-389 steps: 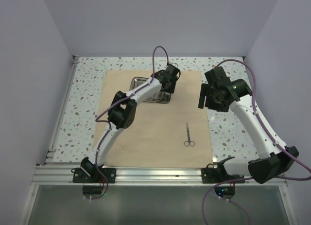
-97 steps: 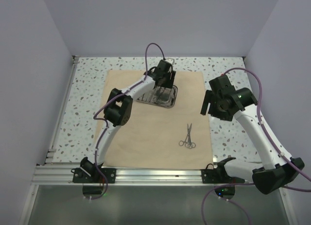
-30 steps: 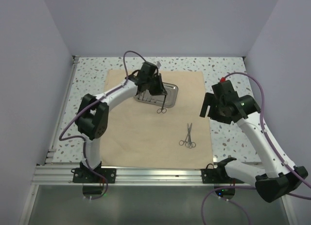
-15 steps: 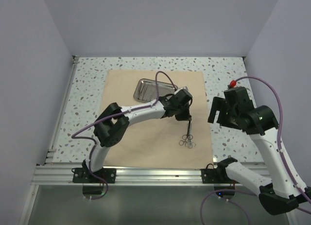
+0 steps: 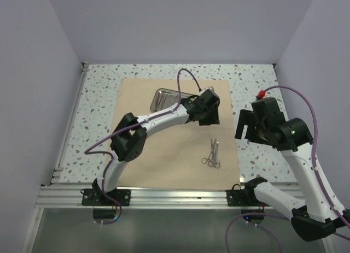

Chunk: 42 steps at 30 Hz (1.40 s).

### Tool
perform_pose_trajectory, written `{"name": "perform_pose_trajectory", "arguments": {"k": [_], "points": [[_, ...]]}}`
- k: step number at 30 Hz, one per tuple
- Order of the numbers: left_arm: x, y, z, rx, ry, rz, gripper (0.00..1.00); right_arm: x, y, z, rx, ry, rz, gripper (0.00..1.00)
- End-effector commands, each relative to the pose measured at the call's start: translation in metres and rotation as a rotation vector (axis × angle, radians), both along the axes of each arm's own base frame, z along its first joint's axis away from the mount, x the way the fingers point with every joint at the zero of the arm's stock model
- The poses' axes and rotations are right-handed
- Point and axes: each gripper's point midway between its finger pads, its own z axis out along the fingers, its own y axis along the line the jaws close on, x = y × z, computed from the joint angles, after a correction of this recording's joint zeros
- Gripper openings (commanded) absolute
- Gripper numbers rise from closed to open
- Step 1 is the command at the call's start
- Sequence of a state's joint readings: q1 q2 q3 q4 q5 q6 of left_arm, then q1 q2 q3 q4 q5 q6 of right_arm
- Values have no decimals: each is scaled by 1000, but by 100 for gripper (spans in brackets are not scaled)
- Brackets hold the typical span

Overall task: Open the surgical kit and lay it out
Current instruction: Place the medical item in the surgical kit, then pick up the medical item from the container.

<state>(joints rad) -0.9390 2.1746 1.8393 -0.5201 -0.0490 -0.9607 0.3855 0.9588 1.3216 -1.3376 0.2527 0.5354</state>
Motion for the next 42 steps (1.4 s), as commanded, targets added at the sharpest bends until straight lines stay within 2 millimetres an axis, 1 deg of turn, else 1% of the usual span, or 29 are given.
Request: {"name": "perform_pose_trajectory", "arguments": {"k": [1,2,3,4,5,6,7,8,9,10,11,12,13,14,15,16,17,20,25,27,28,37,42], "points": [[59,64,44,82,-138,33,50,3,-3,3,-14,8,-26,85],[69,76,45,94,-142,33,48,6,-1,3,-9,7,-30,85],[91,99,41,118,-145,64,48,10,2,3,3,-1,-34,85],[101,113,40,155,-164,43,47,14,4,1,6,7,-37,85],[111,125,30,193,-162,45,45,17,6,1,13,5,-44,85],[129,145,27,221,-172,66,45,20,7,2,18,2,-52,85],[142,154,31,255,-211,36,44,24,9,0,17,12,-56,85],[152,162,20,285,-212,27,43,26,9,1,17,10,-68,85],[166,177,18,307,-226,34,43,29,10,3,20,8,-76,84],[179,182,24,330,-268,14,43,31,11,1,16,16,-82,84],[188,186,11,349,-263,3,43,34,10,1,14,17,-93,84],[198,195,9,355,-268,6,43,34,10,1,10,19,-98,84],[208,194,15,353,-299,-8,43,36,9,1,6,20,-103,84],[213,195,4,359,-291,-16,43,38,10,-1,0,29,-109,84],[219,198,3,354,-298,-17,43,38,8,-2,-6,33,-122,84],[224,195,5,348,-317,-31,43,40,8,-2,-8,36,-127,84],[227,195,-3,347,-311,-37,42,42,9,-4,-12,47,-135,84],[231,192,-11,341,-321,-59,41,47,10,-4,-10,46,-151,84],[232,188,-23,319,-312,-84,41,57,14,-10,-17,65,-165,84],[235,191,-29,316,-303,-75,40,59,15,-11,-14,69,-166,84],[233,187,-29,297,-298,-87,40,61,16,-14,-18,75,-166,84],[236,180,-45,278,-281,-103,39,65,17,-21,-31,95,-161,83],[236,183,-65,303,-255,-107,39,67,17,-23,-47,101,-151,84]]}}
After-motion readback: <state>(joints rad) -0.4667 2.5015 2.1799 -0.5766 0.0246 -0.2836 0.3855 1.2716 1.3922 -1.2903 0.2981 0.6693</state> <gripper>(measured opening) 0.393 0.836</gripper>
